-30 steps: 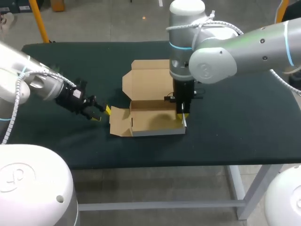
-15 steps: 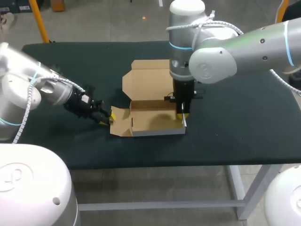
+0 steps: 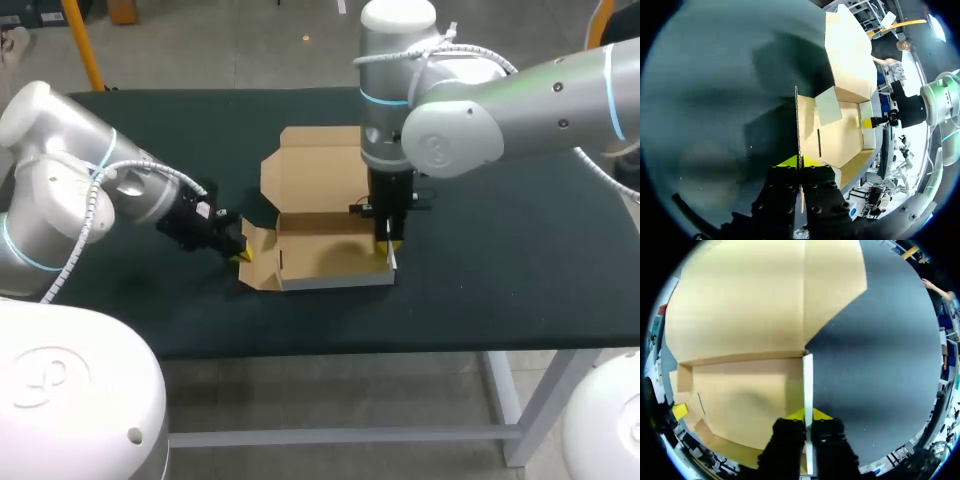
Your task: Assemble the packaging by folding the flat box into shape, placing the metal phone stand inside, and closing the box properly
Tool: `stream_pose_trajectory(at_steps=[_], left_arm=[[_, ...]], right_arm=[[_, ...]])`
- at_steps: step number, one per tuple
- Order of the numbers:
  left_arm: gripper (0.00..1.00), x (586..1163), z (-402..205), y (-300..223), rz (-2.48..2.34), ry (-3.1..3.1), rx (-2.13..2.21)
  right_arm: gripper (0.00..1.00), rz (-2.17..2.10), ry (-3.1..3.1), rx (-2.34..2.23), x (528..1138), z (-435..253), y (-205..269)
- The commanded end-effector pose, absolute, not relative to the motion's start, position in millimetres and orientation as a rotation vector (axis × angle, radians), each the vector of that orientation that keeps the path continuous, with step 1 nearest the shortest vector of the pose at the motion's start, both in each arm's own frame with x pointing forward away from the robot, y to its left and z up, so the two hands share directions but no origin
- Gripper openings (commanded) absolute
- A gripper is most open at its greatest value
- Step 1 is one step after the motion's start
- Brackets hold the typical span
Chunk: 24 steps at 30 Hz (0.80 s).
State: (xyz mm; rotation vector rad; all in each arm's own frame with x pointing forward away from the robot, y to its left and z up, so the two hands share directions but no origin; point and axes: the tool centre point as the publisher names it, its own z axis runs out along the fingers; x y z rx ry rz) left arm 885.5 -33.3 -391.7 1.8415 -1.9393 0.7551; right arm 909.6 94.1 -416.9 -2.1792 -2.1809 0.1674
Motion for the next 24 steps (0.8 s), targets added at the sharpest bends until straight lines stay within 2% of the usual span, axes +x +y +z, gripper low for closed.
stream_pose_trajectory(at_steps=[1, 24], left_arm=[[0.00, 884, -384, -38, 0.710, -1.967, 1.898], [0.00, 893, -353, -68, 0.504, -2.056, 2.107]], right_arm=[[0.00, 0.173, -2.180, -2.177, 911, -417, 94], [0.00, 0.173, -2.180, -2.177, 911, -417, 94]])
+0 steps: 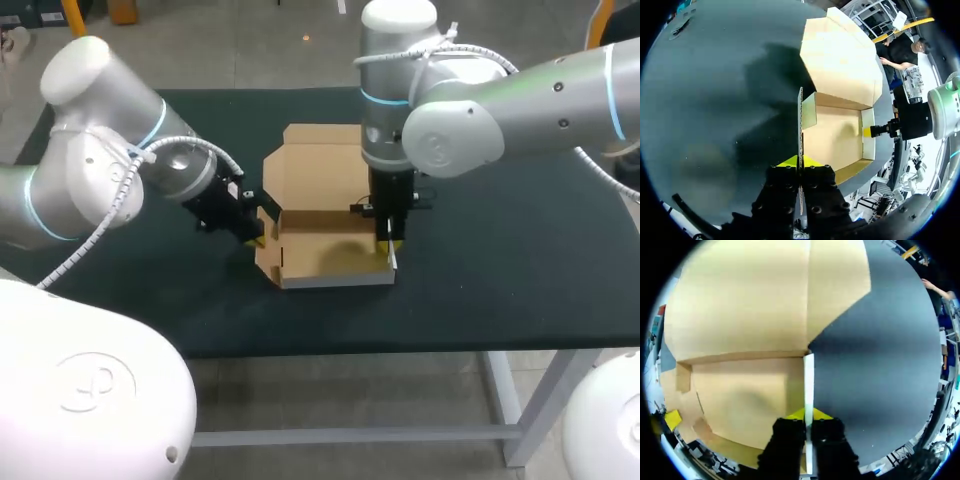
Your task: Assemble the packaging by folding the flat box into shape, placing the metal phone stand inside, and closing the box properly
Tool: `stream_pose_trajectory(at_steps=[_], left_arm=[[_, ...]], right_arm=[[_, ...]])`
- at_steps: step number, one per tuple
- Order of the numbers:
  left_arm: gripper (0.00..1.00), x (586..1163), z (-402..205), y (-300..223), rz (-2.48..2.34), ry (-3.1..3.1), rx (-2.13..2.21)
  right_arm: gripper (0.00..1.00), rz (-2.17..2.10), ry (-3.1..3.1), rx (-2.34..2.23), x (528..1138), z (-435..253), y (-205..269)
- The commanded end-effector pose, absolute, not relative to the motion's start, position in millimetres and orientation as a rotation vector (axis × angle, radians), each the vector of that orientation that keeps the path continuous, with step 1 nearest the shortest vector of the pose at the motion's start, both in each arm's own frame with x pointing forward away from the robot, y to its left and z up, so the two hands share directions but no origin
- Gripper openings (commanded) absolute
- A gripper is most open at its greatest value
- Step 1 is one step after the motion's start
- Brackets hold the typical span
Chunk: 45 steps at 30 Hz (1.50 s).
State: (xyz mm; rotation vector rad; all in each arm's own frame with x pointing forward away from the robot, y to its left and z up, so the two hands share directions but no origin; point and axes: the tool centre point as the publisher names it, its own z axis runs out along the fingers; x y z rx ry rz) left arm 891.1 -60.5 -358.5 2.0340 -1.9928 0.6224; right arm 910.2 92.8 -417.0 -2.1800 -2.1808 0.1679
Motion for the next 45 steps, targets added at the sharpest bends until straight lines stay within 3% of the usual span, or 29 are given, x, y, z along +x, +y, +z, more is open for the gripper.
stream_pose_trajectory(at_steps=[1, 6, 8, 9, 10, 15, 24, 26, 35, 38, 39, 45], left_arm=[[0.00, 893, -353, -69, 0.502, -2.058, 2.106], [0.04, 891, -350, -74, 0.506, -2.077, 2.066], [0.16, 890, -349, -74, 0.518, -2.075, 2.056], [0.35, 888, -348, -73, 0.543, -2.074, 2.032], [0.44, 887, -347, -72, 0.563, -2.060, 2.024], [0.56, 883, -339, -51, 0.670, -1.994, 1.986], [0.63, 879, -337, -6, 0.814, -1.876, 1.871], [0.60, 878, -338, 4, 0.836, -1.858, 1.838], [0.26, 880, -349, 28, 0.888, -1.827, 1.766], [0.11, 881, -353, 32, 0.915, -1.814, 1.746], [0.00, 881, -356, 33, 0.929, -1.804, 1.737], [0.00, 884, -374, 32, 0.957, -1.769, 1.702]], right_arm=[[0.00, 0.173, -2.180, -2.177, 911, -417, 94], [0.00, 0.173, -2.180, -2.177, 911, -417, 94], [0.00, 0.173, -2.180, -2.177, 911, -417, 94], [0.00, 0.173, -2.180, -2.177, 911, -417, 94], [0.00, 0.173, -2.180, -2.177, 911, -417, 94], [0.00, 0.173, -2.180, -2.177, 911, -417, 94], [0.00, 0.173, -2.180, -2.177, 911, -417, 94], [0.00, 0.173, -2.180, -2.177, 911, -417, 94], [0.00, 0.173, -2.180, -2.177, 911, -417, 94], [0.00, 0.173, -2.180, -2.177, 911, -417, 94], [0.00, 0.173, -2.180, -2.177, 911, -417, 94], [0.00, 0.173, -2.180, -2.177, 911, -417, 94]])
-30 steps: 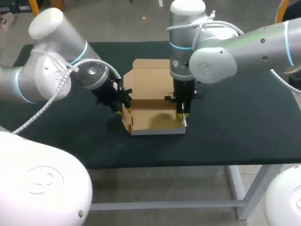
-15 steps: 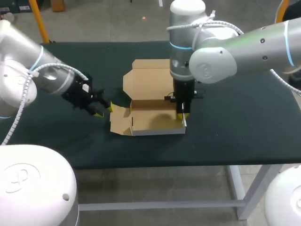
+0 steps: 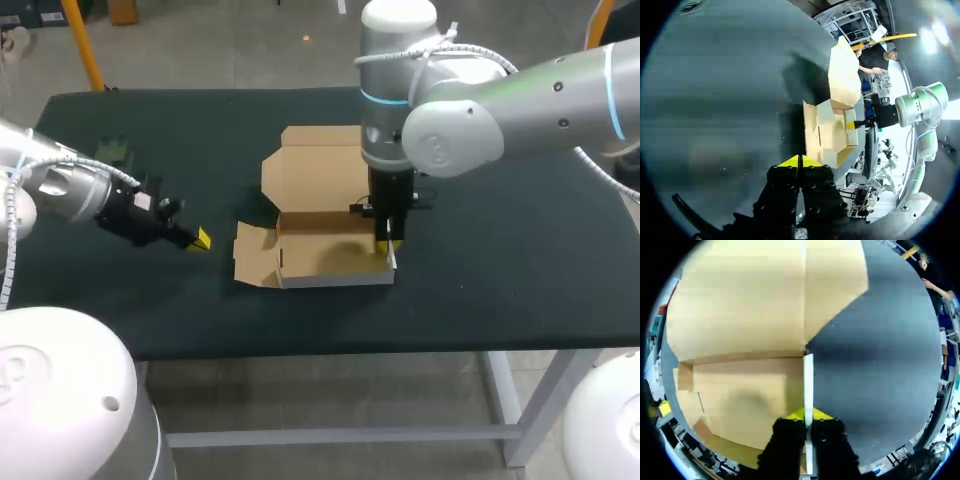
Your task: Assemble the packaging by folding the flat box into shape, placing the metal phone stand inside, and closing the box properly
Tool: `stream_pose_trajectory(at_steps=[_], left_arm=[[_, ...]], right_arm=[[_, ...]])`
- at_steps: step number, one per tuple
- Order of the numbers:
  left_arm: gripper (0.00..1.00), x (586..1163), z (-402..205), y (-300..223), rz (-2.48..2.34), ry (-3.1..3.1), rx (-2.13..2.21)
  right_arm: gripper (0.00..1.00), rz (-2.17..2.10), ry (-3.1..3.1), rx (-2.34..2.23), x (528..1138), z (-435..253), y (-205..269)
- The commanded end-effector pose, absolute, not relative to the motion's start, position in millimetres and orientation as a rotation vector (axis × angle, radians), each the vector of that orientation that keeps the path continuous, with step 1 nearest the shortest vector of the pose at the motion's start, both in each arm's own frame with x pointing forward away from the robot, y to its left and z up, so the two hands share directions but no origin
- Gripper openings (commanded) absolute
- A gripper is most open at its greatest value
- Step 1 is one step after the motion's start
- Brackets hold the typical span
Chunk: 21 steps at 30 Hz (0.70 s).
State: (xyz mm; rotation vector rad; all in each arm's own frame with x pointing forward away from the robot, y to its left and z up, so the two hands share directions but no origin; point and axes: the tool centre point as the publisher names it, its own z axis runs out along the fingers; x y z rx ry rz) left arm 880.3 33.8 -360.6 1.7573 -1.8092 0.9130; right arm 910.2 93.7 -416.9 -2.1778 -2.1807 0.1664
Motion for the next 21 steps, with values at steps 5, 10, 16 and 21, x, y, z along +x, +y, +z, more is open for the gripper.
stream_pose_trajectory(at_steps=[5, 10, 16, 21], left_arm=[[0.00, 886, -383, 27, 0.961, -1.760, 1.676], [0.00, 888, -390, 21, 0.968, -1.758, 1.655], [0.00, 891, -402, 13, 0.963, -1.769, 1.627], [0.00, 894, -407, 5, 0.962, -1.773, 1.604]], right_arm=[[0.00, 0.173, -2.180, -2.177, 911, -417, 94], [0.00, 0.173, -2.180, -2.177, 911, -417, 94], [0.00, 0.173, -2.180, -2.177, 911, -417, 94], [0.00, 0.173, -2.180, -2.177, 911, -417, 94]])
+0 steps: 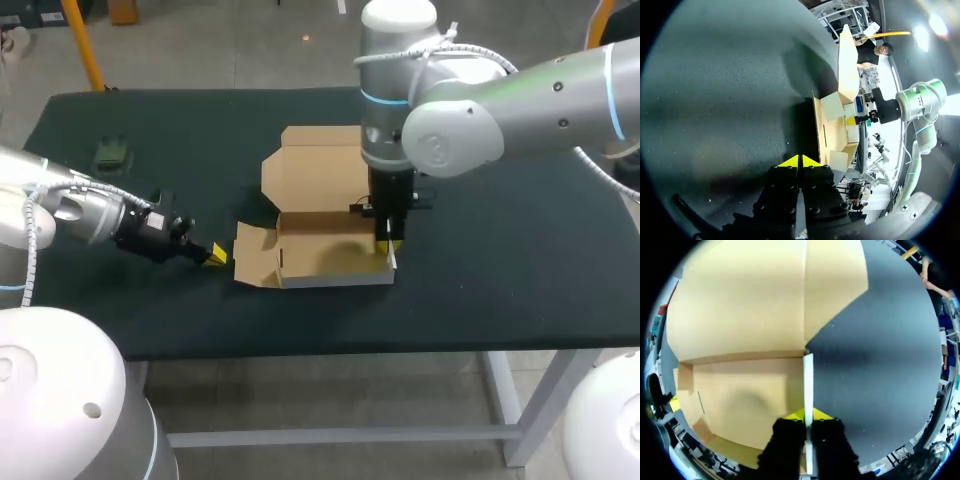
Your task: Assemble the packaging by folding the flat box into shape, placing the metal phone stand inside, and closing the box properly
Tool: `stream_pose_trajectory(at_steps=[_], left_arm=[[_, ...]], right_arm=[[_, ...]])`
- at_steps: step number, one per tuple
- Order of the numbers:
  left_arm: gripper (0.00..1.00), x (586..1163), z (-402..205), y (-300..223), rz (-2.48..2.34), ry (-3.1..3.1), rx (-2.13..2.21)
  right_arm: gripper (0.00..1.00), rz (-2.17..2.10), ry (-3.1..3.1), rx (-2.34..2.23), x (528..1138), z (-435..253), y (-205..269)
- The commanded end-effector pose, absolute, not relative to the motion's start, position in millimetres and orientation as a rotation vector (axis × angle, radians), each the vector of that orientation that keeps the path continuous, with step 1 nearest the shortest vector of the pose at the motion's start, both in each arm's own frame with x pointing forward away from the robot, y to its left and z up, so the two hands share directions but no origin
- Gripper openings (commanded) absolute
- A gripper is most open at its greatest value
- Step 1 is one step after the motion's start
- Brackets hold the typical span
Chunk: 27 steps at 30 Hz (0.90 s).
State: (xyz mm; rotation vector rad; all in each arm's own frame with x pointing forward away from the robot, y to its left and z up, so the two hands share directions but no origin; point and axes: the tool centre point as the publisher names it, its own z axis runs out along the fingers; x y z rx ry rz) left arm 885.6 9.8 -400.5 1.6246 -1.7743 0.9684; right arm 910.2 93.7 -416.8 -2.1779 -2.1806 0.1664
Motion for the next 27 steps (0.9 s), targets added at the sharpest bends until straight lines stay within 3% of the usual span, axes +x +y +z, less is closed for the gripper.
stream_pose_trajectory(at_steps=[1, 27], left_arm=[[0.00, 894, -407, 3, 0.966, -1.770, 1.594], [0.00, 893, -381, -38, 1.081, -1.724, 1.521]], right_arm=[[0.00, 0.173, -2.180, -2.177, 911, -417, 94], [0.00, 0.173, -2.180, -2.177, 911, -417, 94]])
